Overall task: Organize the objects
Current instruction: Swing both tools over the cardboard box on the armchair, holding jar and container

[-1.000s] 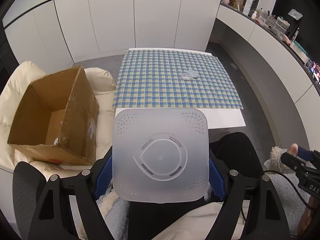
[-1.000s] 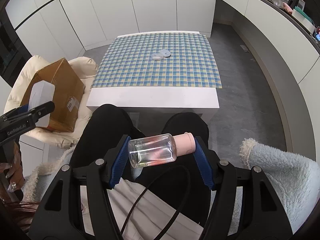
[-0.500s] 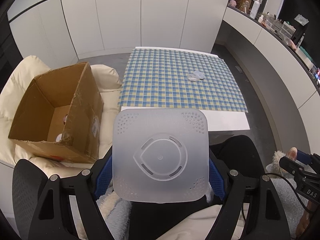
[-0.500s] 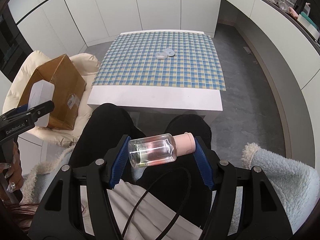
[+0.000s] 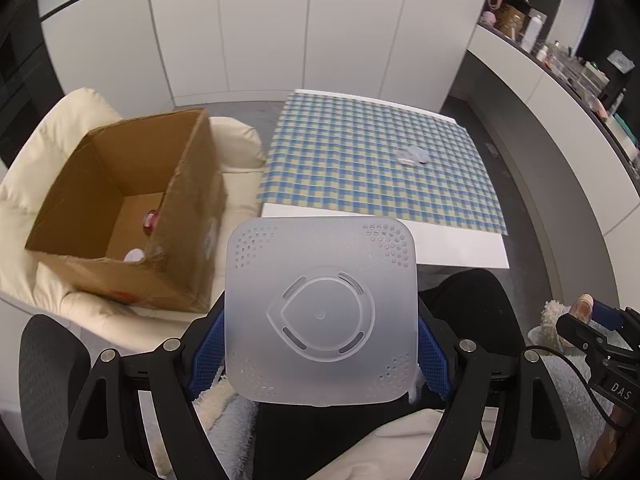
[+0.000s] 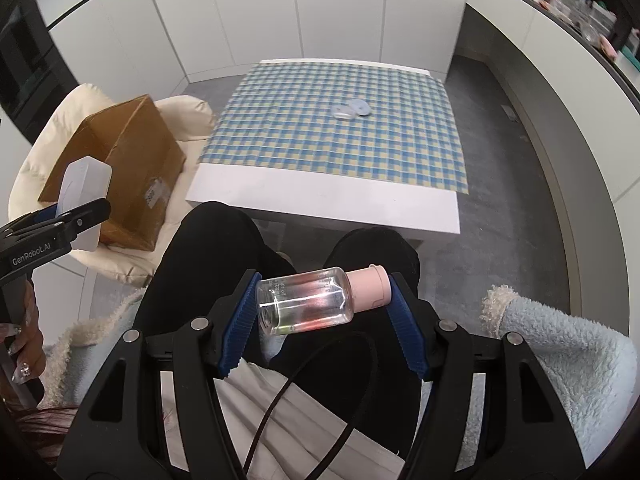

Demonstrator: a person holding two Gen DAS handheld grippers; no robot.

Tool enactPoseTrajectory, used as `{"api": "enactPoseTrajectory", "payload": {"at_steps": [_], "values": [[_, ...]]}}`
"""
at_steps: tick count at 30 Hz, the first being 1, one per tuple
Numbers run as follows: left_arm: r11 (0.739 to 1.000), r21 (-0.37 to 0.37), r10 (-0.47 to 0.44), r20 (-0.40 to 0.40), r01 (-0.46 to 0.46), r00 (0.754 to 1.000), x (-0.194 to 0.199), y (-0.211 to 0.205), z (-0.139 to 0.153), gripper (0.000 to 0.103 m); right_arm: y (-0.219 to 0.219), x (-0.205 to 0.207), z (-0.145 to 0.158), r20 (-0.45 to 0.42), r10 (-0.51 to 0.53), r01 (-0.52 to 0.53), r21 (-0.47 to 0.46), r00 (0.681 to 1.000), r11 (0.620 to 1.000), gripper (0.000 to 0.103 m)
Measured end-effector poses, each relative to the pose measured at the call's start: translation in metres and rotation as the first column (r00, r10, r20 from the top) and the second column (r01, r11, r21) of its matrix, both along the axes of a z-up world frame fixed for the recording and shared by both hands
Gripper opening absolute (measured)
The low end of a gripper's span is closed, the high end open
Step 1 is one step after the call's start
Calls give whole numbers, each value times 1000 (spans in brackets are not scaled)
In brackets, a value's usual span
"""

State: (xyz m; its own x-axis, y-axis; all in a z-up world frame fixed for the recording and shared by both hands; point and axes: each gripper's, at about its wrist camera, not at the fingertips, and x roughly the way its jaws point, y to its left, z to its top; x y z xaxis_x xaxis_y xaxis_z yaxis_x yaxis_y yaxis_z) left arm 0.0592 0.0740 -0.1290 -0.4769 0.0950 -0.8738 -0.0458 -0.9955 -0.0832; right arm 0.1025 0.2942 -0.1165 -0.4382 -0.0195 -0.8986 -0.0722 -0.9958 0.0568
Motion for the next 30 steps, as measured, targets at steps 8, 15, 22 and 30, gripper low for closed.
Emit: {"api": "enactPoseTrajectory", "payload": {"at_steps": [8, 15, 22, 30], "values": [[995, 3, 95, 5, -95, 995, 10, -34, -2, 82, -37, -15, -1, -2, 113, -113, 4, 994, 994, 66], [982, 2, 189, 6, -189, 982, 23, -69, -3, 82, -75, -26, -2, -7, 215, -215, 6, 977, 977, 66], [951, 3, 308, 14, -308, 951, 41, -111, -6, 82, -125, -41, -3, -15, 329, -329, 11, 944, 944, 66], [918, -9, 398, 15, -398, 917, 54, -143, -5, 82, -180, -52, -5, -18, 466, -466, 11, 884, 885, 66]]}}
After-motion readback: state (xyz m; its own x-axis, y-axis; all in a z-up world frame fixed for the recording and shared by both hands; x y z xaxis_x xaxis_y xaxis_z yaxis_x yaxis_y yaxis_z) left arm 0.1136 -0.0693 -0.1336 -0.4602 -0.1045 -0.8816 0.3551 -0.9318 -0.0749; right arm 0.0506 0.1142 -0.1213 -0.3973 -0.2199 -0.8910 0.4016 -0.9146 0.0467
